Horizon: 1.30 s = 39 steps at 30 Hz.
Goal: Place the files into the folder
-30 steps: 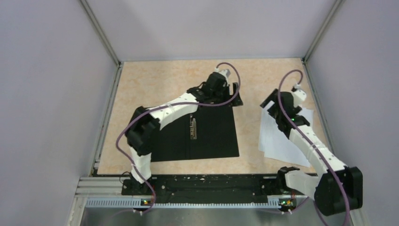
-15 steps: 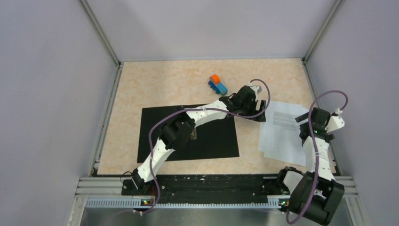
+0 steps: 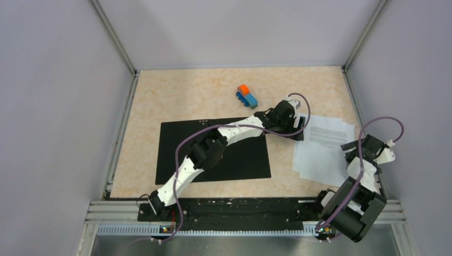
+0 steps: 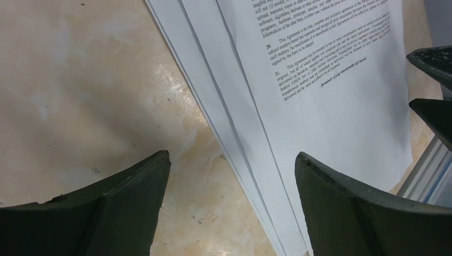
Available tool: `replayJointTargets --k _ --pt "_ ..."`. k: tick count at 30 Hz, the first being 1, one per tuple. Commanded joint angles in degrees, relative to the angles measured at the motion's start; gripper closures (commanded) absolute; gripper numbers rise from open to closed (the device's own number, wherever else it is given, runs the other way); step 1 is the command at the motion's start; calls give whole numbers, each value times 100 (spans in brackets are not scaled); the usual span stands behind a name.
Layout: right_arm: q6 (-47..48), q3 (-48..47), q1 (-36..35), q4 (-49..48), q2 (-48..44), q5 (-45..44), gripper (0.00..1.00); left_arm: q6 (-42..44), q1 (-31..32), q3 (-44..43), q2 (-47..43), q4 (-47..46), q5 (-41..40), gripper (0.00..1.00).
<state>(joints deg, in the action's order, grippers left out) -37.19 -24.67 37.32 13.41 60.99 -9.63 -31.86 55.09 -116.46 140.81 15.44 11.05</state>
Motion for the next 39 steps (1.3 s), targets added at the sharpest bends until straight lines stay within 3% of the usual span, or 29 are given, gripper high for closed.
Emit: replayJointTargets --k 1,11,26,31,39 --pt "274 31 153 -484 261 528 1 -161 45 -317 245 414 -294 8" --pt "475 109 72 -973 1086 2078 1 -444 38 -381 322 595 -586 8" --pt "64 186 -1096 -844 1150 2141 1 -592 -64 -992 607 1308 -1047 14" --pt "-195 -17 -2167 -579 990 1768 1 -592 -262 -1101 568 1441 -1044 14" --pt "260 -809 -2194 90 838 1226 1 -109 -634 -1115 240 1633 -733 12"
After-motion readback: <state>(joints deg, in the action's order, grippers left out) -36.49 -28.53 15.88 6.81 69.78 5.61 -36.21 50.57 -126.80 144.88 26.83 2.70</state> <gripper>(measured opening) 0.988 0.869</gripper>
